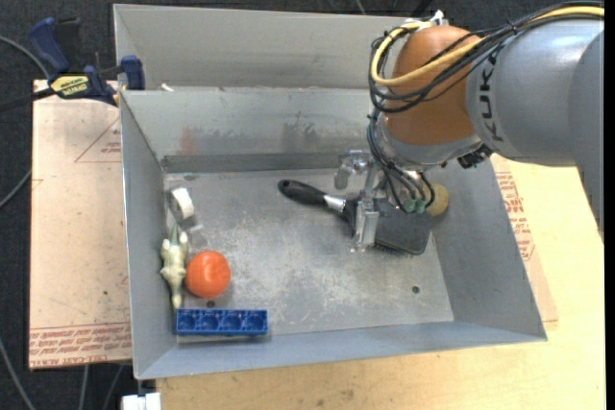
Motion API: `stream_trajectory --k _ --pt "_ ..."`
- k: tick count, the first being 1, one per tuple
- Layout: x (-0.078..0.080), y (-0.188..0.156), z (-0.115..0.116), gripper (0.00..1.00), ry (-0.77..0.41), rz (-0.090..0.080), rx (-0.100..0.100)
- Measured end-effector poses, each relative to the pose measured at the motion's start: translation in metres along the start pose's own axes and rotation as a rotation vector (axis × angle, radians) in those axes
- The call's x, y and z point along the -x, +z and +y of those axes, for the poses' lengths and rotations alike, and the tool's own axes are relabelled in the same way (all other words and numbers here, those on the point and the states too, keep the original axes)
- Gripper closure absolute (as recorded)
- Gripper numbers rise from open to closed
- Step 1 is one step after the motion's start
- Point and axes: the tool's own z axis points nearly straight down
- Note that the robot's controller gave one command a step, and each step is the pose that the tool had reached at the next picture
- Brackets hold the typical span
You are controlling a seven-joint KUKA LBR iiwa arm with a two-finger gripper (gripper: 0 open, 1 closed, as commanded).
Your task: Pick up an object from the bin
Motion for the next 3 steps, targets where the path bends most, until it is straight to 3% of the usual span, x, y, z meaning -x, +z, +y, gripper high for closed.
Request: stream_trajectory --k 1,2,3 --pt "0.002 -0.005 0.0 0.0 0.0 -0.007 0.0" --pt "0.033 0.042 0.01 0.0 0.035 -0.017 0.001" --pt "0.043 0.054 -0.015 0.0 0.003 -0.005 0.002"
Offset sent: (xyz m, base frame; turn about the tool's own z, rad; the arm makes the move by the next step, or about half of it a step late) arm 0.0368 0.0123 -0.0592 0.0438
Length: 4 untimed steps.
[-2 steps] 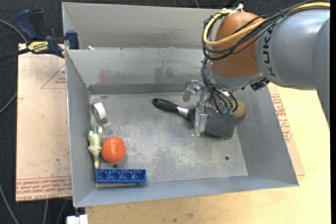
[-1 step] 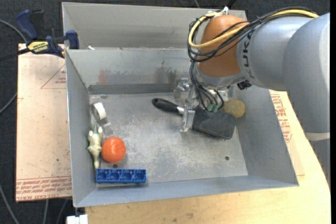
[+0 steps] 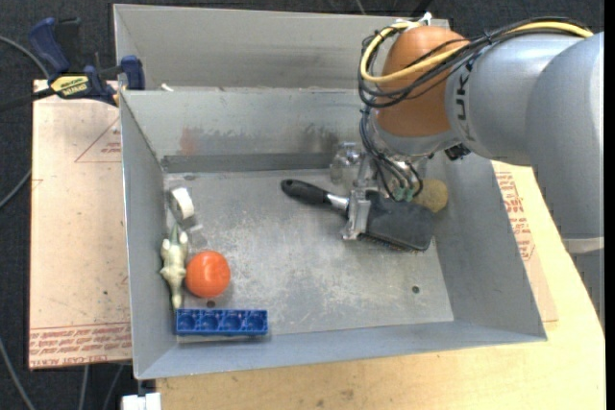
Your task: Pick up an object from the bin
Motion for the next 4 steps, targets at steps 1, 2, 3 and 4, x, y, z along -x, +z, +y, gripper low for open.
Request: stream_trajectory --k 1,2,3,4 --pt "-0.041 0.001 -0.012 0.0 0.155 -0.004 -0.001" --pt "-0.021 0.004 -0.033 1.0 0.435 -0.006 0.0" --pt "-0.021 0.004 -0.033 1.0 0.435 -0.006 -0.001" --pt "-0.021 0.004 -0.033 1.0 0.435 -0.006 -0.001"
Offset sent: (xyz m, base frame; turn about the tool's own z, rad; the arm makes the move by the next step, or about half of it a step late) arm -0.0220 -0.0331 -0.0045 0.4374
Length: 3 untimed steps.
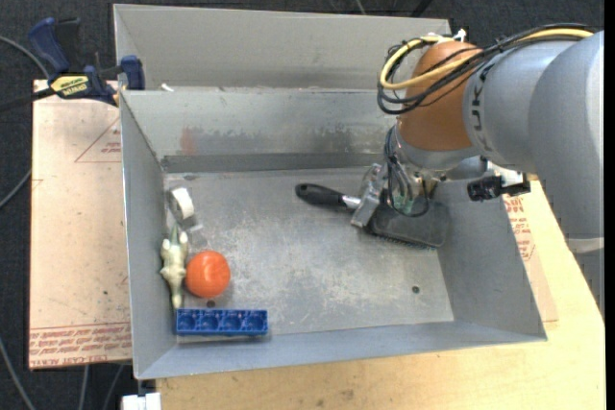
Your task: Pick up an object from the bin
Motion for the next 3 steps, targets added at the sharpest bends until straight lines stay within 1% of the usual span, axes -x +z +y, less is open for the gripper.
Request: stream_trajectory --k 1,2,3 --pt "-0.006 -0.04 0.014 1.0 -0.027 -0.003 0.0" --pt "0.008 -0.069 0.001 1.0 -0.038 0.011 -0.003" --pt "-0.003 -0.079 0.02 1.0 -0.036 -0.012 0.003"
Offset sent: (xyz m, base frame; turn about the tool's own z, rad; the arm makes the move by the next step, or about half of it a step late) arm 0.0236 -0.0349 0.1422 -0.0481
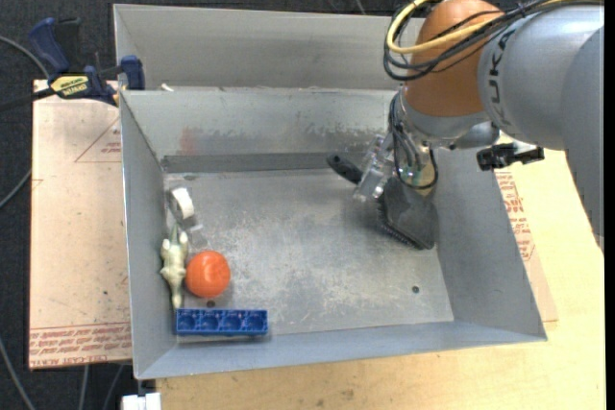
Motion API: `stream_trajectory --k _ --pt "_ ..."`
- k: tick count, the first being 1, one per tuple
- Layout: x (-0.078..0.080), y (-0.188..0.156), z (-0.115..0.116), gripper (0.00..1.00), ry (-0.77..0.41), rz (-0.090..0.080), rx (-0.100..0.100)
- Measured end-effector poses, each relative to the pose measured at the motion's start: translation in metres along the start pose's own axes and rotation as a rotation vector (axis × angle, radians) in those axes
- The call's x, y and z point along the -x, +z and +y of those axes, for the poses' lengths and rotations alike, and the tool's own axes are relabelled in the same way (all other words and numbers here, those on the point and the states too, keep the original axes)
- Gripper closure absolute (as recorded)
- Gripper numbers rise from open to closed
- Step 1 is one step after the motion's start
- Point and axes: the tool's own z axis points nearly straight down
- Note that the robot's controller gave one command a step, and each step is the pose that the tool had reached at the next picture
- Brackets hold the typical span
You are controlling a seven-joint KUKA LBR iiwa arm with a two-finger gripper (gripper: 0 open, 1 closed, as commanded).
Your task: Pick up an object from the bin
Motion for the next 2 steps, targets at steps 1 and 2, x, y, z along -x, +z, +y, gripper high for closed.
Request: stream_trajectory --k 1,2 --pt "0.007 -0.009 -0.022 1.0 -0.01 0.026 -0.001" --pt "0.023 -0.08 -0.026 1.0 0.033 0.016 -0.006"
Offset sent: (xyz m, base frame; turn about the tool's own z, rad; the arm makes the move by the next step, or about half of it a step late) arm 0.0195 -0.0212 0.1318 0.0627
